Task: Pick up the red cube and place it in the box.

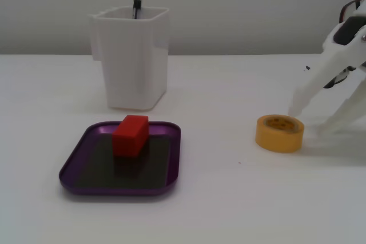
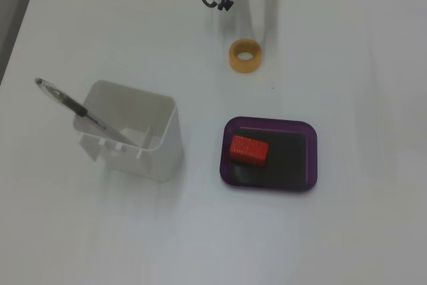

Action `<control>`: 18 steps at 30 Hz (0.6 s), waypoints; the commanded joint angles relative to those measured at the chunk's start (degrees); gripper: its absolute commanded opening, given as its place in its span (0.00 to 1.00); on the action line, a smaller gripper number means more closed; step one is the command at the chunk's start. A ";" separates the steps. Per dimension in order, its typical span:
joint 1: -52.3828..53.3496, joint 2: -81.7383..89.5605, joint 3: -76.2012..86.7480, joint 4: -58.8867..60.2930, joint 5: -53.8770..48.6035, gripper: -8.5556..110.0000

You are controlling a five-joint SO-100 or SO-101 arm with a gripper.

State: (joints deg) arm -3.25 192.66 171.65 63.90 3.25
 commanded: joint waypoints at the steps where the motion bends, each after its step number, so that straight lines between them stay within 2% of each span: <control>1: 0.44 3.78 0.35 0.88 -0.35 0.06; 18: 0.26 3.78 5.19 0.26 -2.37 0.07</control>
State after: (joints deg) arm -3.25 192.66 176.22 64.51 1.05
